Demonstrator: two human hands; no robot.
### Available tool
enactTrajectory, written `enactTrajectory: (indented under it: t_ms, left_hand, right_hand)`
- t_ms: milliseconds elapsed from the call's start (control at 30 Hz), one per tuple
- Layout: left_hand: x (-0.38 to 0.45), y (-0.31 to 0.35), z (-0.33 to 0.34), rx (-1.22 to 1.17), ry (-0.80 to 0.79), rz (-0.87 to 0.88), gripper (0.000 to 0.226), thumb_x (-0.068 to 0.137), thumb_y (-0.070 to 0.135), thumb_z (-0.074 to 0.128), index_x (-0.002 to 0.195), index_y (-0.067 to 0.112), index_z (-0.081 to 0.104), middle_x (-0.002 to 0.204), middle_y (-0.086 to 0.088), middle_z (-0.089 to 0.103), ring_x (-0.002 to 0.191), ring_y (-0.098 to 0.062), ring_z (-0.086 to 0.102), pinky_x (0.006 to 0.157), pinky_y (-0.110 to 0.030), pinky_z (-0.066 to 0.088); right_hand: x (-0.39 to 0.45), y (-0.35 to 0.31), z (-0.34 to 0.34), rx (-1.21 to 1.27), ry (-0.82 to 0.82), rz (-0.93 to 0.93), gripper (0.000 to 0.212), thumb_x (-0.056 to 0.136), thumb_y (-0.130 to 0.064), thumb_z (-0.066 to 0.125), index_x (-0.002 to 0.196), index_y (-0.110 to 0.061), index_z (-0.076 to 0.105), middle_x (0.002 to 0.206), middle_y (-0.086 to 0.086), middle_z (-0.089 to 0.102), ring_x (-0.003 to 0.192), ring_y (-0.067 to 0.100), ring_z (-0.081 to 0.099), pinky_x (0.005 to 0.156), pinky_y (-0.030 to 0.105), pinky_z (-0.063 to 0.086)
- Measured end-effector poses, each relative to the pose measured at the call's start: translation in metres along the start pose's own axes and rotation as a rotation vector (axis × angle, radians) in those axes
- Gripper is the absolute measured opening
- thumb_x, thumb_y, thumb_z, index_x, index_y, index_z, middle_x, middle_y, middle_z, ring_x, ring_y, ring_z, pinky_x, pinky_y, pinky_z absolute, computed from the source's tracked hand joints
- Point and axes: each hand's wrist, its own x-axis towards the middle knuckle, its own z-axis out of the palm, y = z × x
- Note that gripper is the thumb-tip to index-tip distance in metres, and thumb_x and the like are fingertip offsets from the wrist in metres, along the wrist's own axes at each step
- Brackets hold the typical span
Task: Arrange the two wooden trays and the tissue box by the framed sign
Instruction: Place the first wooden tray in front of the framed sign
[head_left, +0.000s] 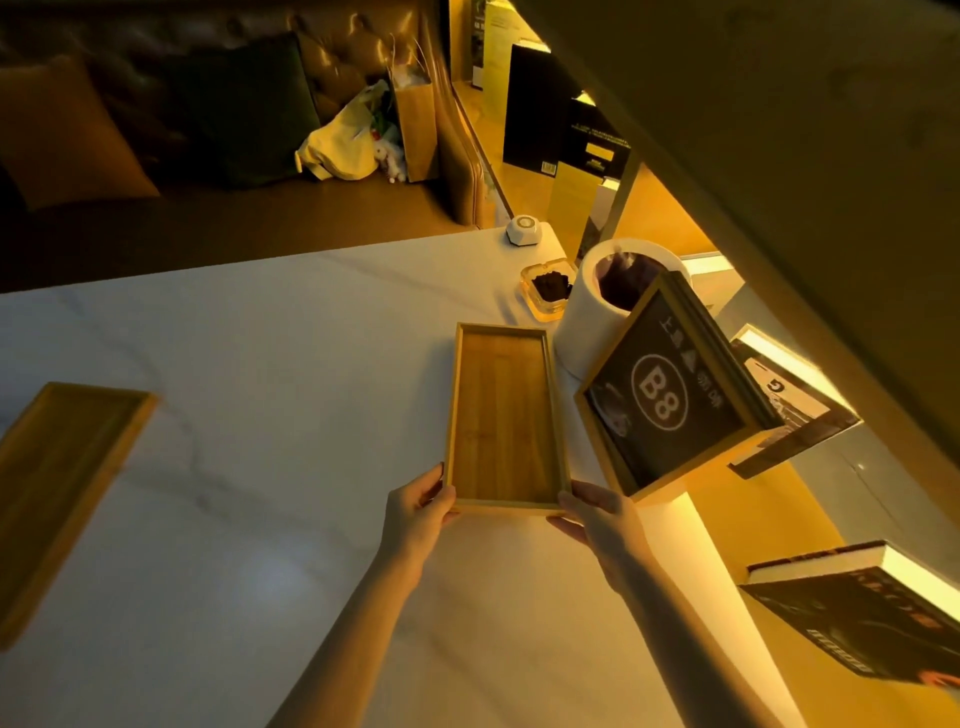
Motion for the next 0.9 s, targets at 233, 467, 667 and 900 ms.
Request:
enactTrajectory:
  t_ms: [233, 467, 667, 900]
  left_hand:
    - [0.008, -0.010, 0.014, 0.033, -0.018, -0.037, 0.035, 0.087, 0.003, 0.049, 0.122, 0.006, 0.050, 0.111, -0.007, 0.061, 0.102, -0.024, 0.059, 0.083, -0.034, 0.053]
    - [0.014, -0.028, 0.020, 0.347, 0.040, 0.017, 0.039, 0.084, 0.009, 0.056, 0.122, 0.003, 0.050, 0.120, -0.017, 0.058, 0.108, -0.026, 0.055, 0.093, -0.031, 0.043]
    - [0.017, -0.037, 0.026, 0.506, 0.080, 0.067, 0.037, 0.084, 0.010, 0.057, 0.120, 0.004, 0.053, 0.113, -0.022, 0.059, 0.102, -0.031, 0.057, 0.088, -0.033, 0.043]
    - [0.010, -0.037, 0.028, 0.634, 0.067, 0.180, 0.039, 0.085, 0.010, 0.056, 0.122, 0.001, 0.049, 0.110, -0.024, 0.056, 0.097, -0.031, 0.058, 0.080, -0.024, 0.040]
  right_hand:
    - [0.014, 0.012, -0.007, -0.079, 0.055, -0.049, 0.028, 0.088, -0.008, 0.055, 0.115, 0.002, 0.058, 0.098, 0.002, 0.060, 0.094, 0.026, 0.060, 0.084, 0.038, 0.052]
    - [0.011, 0.032, 0.000, -0.486, 0.341, -0.299, 0.026, 0.091, -0.010, 0.049, 0.113, -0.003, 0.063, 0.110, 0.013, 0.066, 0.096, 0.027, 0.059, 0.083, 0.032, 0.045]
    - [0.016, 0.038, 0.008, -0.574, 0.436, -0.332, 0.024, 0.092, -0.012, 0.048, 0.107, -0.004, 0.066, 0.103, 0.014, 0.065, 0.095, 0.030, 0.059, 0.083, 0.038, 0.047]
    - [0.020, 0.045, 0.002, -0.630, 0.415, -0.353, 0.023, 0.090, -0.011, 0.052, 0.109, -0.003, 0.063, 0.107, 0.015, 0.062, 0.098, 0.029, 0.057, 0.084, 0.033, 0.047]
